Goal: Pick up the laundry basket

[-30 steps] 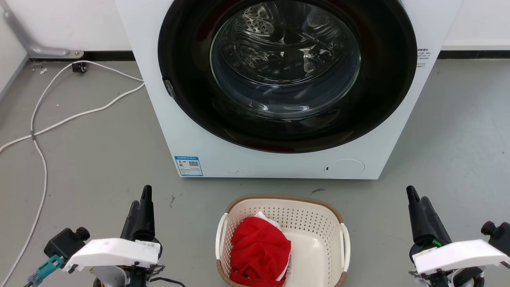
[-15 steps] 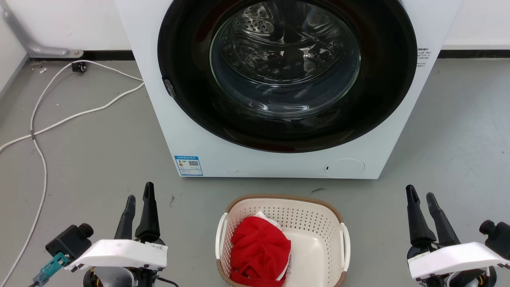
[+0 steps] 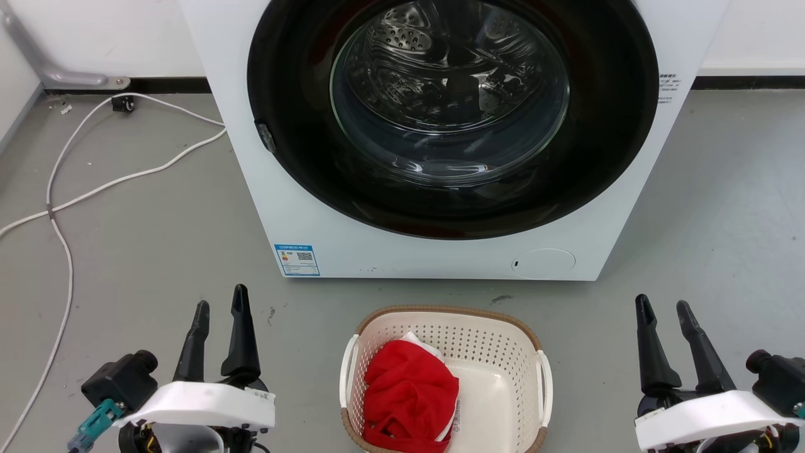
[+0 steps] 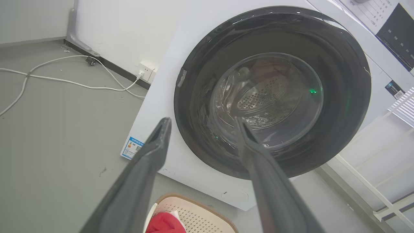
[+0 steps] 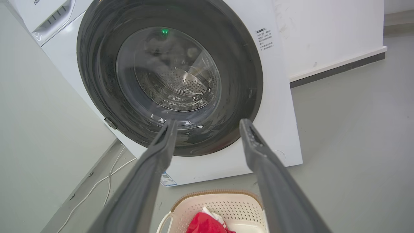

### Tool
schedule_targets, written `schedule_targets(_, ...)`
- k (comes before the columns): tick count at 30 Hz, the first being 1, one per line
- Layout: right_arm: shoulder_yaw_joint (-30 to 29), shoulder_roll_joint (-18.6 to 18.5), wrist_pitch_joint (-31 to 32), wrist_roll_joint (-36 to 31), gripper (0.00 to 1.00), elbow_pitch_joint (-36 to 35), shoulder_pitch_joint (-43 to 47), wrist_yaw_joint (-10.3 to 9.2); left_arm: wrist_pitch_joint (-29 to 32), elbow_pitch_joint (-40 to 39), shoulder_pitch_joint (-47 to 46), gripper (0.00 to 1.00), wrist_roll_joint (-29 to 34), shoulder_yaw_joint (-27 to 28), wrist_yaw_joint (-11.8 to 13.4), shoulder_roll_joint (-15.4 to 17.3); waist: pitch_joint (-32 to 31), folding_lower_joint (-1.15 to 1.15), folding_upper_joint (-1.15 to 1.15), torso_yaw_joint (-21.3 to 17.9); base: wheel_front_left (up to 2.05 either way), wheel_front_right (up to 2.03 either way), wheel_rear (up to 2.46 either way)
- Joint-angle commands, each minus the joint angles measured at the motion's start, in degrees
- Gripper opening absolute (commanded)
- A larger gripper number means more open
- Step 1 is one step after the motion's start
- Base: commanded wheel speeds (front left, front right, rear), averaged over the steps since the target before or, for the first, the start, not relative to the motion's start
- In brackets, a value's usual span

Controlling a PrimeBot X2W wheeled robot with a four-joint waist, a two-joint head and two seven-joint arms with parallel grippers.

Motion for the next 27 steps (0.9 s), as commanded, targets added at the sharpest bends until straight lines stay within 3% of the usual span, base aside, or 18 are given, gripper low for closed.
schedule_targets(1,0.10,-0.25,-0.64,-2.12,1.00,-1.12,0.25,0.00,-0.63,-1.08,0.25,1.00,1.96,-0.26,0.19,0.15,0.03,0.00,0.00,0.01,0.00,0.00,0.00)
schedule_targets(27,1.16,-0.30,-4.22,-17.65,1.00,-3.83,2.60,0.00,-4.18,-2.78,2.13,1.00,15.95,-1.28,1.87,0.14,0.36,0.00,0.00,-0.26,0.00,0.00,0.00)
